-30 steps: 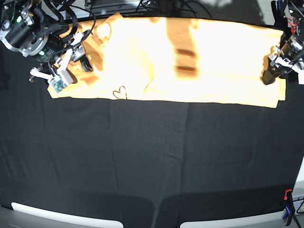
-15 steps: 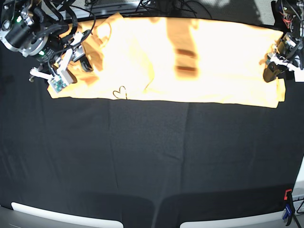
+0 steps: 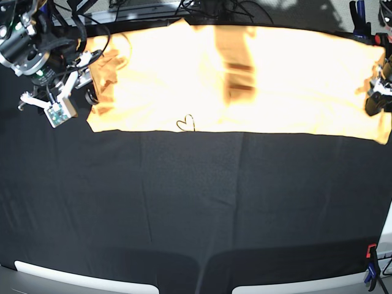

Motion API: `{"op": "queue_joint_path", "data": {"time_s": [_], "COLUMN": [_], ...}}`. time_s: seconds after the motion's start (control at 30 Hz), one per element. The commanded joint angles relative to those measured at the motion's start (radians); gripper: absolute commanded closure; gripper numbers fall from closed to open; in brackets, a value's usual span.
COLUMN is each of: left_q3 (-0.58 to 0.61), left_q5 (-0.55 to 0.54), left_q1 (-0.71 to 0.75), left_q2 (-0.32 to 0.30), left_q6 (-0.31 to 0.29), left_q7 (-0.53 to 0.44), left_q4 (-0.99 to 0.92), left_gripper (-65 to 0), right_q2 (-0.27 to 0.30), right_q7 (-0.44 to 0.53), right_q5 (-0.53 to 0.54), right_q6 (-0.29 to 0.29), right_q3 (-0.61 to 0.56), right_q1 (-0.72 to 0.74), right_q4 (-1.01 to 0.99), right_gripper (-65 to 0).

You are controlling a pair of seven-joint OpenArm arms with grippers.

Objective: Layout the t-shirt on the table in an organized manner, then fold the t-shirt properly
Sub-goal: 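Grasp the shirt's other end with the left gripper, then fold the shirt end with the left gripper toward the right gripper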

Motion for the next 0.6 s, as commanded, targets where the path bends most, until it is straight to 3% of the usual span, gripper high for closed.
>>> {"op": "queue_joint_path", "data": {"time_s": [0.0,0.1,0.17,0.37,0.47,0.57], "left_q3": [-0.006,-0.003,0.021,0.214,0.323,0.433], "left_q5": [-0.043,-0.078,-0.091,-0.084,-0.021,0.043], "left_q1": [0.014,0.061,0.101,0.198,0.196,0.180], "left_q2": [0.004,0.093,0.151,0.259,0.294,0.319], "left_q6": [-0.014,-0.003,0.030,0.066,0.078,0.175], "left_q7": [0.007,0.100,0.105,0.017,-0.033,-0.081], "left_q4": [0.064,0.214,0.293,0.381,0.381,0.381], "left_gripper": [0.0,0.0,0.0,0.0,0.0,0.0], "right_q2": [0.009,0.008,0.008,0.009,0.009,0.009], "right_q7": [0.023,0.023,0.023,0.021,0.019,0.018], "right_q5": [0.004,0.003,0.003,0.004,0.007,0.007], "right_q6": [0.003,0.003,0.003,0.003,0.003,0.003], "right_q3": [0.006,0.006,0.006,0.006,0.006,0.006], "right_q1": [0.009,0.039,0.066,0.129,0.131,0.131], "right_q4": [-0.002,-0.065,-0.110,-0.195,-0.195,-0.195], "right_gripper": [-29.5,-29.5,-29.5,-29.5,-29.5,-29.5]}}
